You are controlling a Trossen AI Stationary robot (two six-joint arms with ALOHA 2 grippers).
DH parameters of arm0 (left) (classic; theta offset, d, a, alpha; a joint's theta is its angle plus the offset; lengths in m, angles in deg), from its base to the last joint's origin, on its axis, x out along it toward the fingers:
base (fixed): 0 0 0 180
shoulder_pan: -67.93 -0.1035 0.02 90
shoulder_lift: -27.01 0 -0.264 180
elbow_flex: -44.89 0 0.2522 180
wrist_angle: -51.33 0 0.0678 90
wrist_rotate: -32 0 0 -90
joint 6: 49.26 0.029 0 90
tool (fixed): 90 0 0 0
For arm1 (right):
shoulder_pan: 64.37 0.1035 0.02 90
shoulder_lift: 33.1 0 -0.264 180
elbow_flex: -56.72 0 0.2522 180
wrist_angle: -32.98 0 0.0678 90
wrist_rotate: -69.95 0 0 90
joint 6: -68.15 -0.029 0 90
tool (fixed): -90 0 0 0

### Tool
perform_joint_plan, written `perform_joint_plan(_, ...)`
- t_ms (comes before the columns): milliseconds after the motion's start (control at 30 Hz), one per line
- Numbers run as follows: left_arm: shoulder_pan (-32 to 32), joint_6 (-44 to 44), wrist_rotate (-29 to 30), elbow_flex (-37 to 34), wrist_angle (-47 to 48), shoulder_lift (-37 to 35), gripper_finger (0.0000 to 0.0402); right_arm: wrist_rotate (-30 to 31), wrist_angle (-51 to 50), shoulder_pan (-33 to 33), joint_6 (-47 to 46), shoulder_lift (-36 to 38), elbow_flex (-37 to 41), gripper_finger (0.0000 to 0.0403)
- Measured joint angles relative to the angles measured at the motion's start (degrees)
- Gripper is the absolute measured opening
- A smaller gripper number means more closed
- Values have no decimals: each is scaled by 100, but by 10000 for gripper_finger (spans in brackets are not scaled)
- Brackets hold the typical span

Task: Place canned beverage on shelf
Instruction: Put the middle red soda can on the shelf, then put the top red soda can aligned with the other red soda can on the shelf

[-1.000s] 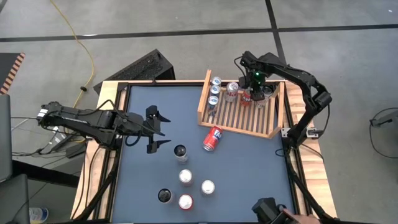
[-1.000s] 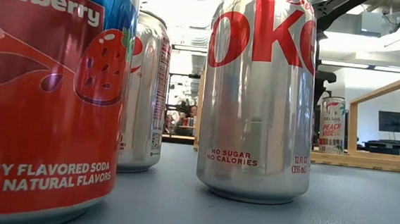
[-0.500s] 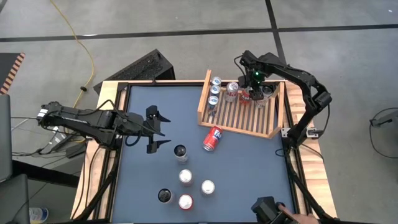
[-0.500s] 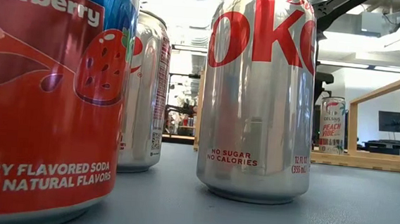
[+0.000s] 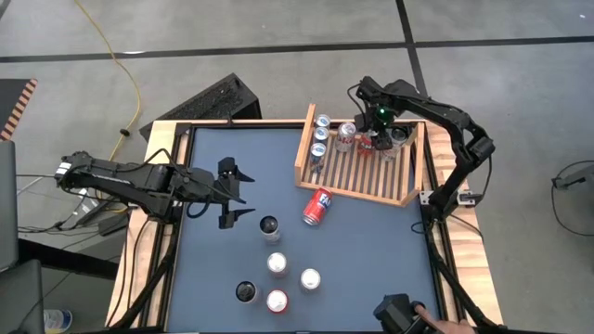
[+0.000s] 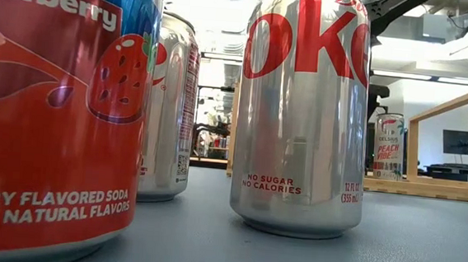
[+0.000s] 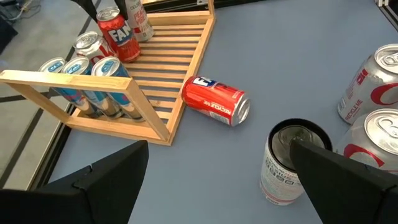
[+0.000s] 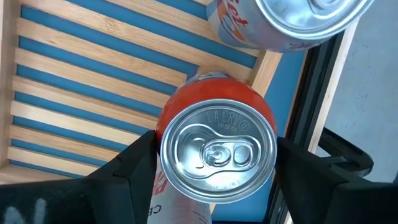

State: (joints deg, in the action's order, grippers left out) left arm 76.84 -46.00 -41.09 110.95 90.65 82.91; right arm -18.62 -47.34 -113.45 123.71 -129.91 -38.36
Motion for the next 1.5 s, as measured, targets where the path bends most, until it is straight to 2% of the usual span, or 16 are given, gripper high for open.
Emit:
perform_joint_plan(667, 0, -1, 0, 0, -111, 0, 380, 0, -13, 28, -256, 0, 0, 274)
perform_joint_plan(1067, 2, -2, 0, 0, -109, 0, 380, 70, -21, 188, -165, 0, -4, 357)
perform_joint_plan(1233, 2, -2, 0, 0, -109, 0, 380, 404, 4, 184, -187, 0, -96, 351)
perform_joint_plan(1500, 2, -11, -1, 0, -109, 0, 380, 5, -229, 290, -616, 212, -727, 341)
